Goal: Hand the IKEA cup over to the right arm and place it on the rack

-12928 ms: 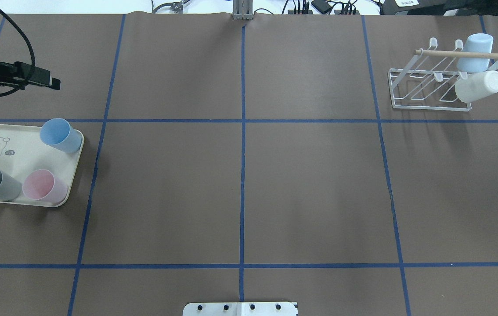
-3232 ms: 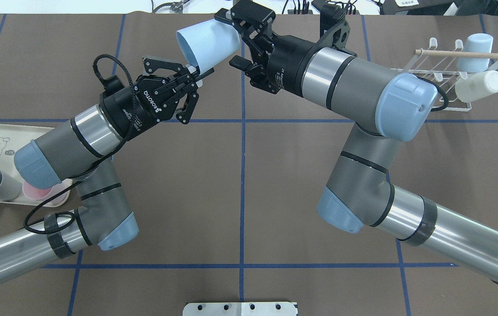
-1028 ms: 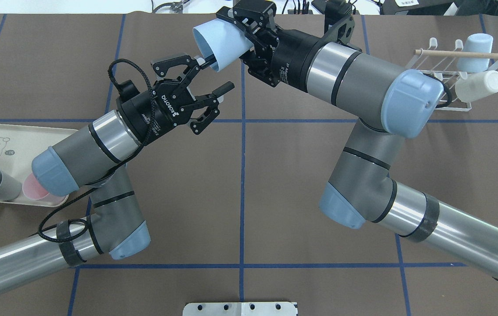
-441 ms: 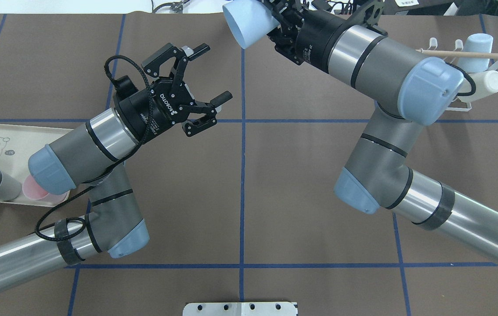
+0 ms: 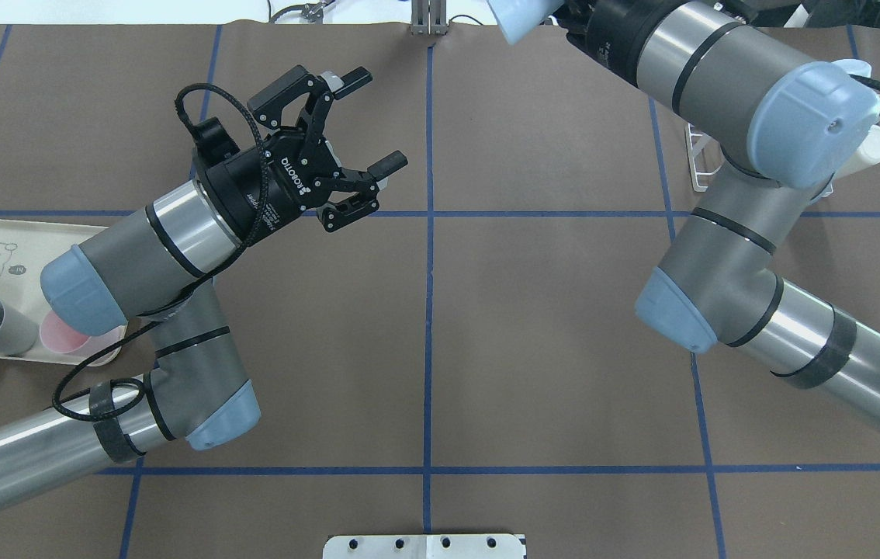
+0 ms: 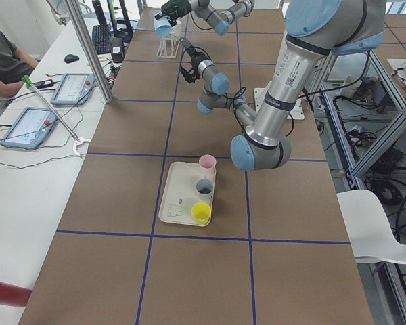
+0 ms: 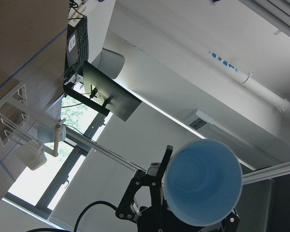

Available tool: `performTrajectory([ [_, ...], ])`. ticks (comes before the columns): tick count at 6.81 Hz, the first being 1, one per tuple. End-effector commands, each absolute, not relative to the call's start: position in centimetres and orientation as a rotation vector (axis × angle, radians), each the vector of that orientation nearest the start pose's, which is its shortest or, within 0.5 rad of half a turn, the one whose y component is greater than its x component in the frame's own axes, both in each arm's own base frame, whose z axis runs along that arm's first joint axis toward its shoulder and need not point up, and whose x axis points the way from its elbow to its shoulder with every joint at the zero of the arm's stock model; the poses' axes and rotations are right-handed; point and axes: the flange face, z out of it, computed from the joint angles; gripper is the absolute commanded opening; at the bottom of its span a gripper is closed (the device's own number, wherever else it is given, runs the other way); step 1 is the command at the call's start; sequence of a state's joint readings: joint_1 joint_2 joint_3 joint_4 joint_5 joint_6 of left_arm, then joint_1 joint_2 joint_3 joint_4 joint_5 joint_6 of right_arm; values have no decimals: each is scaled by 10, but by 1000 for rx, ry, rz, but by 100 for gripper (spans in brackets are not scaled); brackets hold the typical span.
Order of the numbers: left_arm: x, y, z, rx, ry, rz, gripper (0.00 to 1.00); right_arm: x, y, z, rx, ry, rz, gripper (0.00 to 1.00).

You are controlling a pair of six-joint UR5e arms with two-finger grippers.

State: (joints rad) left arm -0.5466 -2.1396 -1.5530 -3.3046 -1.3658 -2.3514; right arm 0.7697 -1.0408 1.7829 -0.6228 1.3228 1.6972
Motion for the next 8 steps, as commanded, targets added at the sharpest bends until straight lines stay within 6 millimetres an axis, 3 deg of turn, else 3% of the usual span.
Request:
performTrajectory([
  [1,397,-440,156,18,2309,-864,100,-298,-535,169,920,-1217,901,0],
  [3,374,-439,117,244,2063,-819,100,-292,-545,204,1004,-773,853,0],
  [4,367,-438,105,280,1959,-796,100,-278,-539,231,1026,-624,815,0],
  [5,359,-440,104,321,1885,-758,100,-255,-524,278,1068,-461,744,0],
  [6,353,-442,114,343,1835,-736,100,-229,-500,306,1071,-409,719,0],
  [7,352,-443,125,356,1808,-717,100,-220,-492,313,1070,-397,706,0],
  [8,352,-444,129,359,1798,-715,100,-210,-480,333,1100,-459,713,0],
])
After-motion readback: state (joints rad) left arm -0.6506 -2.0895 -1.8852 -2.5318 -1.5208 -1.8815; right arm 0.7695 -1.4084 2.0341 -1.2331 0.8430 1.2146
